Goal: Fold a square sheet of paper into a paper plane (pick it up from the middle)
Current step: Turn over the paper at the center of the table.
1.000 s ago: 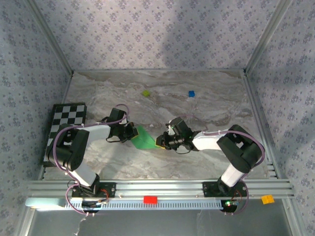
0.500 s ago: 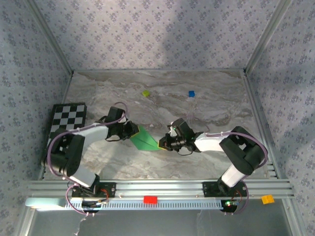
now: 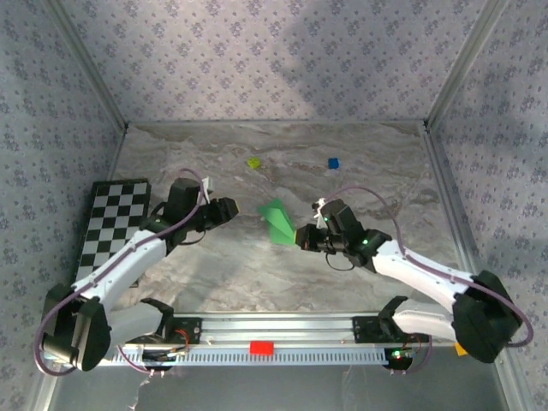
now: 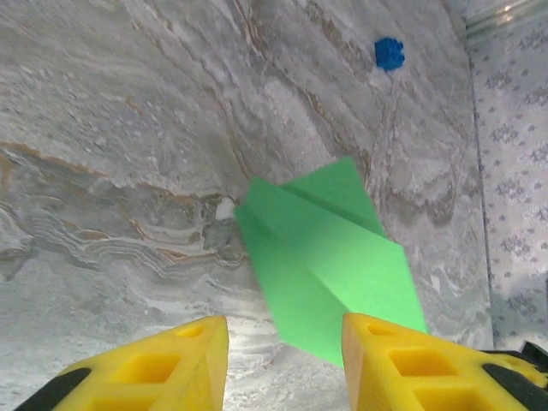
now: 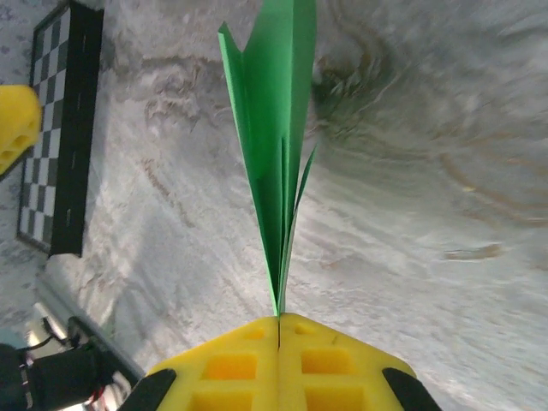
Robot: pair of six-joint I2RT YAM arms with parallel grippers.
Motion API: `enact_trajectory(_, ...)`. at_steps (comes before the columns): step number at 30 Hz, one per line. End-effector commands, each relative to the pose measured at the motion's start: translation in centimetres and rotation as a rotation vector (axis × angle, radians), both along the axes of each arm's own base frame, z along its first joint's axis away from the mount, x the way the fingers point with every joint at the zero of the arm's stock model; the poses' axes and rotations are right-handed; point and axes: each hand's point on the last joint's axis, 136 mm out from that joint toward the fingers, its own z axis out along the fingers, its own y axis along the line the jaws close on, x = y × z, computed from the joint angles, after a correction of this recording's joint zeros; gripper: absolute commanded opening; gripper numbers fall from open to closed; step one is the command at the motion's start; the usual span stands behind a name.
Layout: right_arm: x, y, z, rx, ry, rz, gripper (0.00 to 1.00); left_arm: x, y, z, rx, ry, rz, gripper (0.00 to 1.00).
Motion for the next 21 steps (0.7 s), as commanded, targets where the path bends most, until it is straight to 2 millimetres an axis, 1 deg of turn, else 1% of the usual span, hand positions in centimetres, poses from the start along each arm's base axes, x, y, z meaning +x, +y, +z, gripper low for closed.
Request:
enact_trajectory(1, 0.1, -3.7, -0.4, -0.175, -0.061, -0.057, 0.04, -0.6, 1.2, -0.2, 0.053, -0.012, 0.029, 0.40)
enact_trajectory(5, 0.2, -5.8, 1.0, -0.230, -0.135, -0.101, 0.05, -0.8, 1.7, 0.6, 0.049, -0.038, 0.047, 0.41)
enact_trajectory(7, 0.2, -6.5, 1.7, -0.250, -0.157, -0.121, 0.06, -1.0, 1.9, 0.7, 0.052, -0.041, 0.054, 0.42)
enact_trajectory(9, 0.2, -7.1, 2.3, -0.300, -0.195, -0.097, 0.06, -1.1, 2.1, 0.7, 0.060, -0.041, 0.058, 0.42)
enact_trajectory(14, 0.4, -8.6, 2.9, -0.412, -0.216, -0.100, 0.06, -1.3, 3.1, 0.7, 0.089, -0.045, 0.093, 0.43)
enact_trajectory(18, 0.5, -9.9, 3.2, -0.504, -0.219, -0.120, 0.06, -1.4, 3.8, 0.6, 0.095, -0.052, 0.116, 0.46)
enact_trajectory(21, 0.6, -10.3, 3.7, -0.553, -0.238, -0.119, 0.06, -1.4, 4.3, 0.4, 0.092, -0.045, 0.133, 0.47)
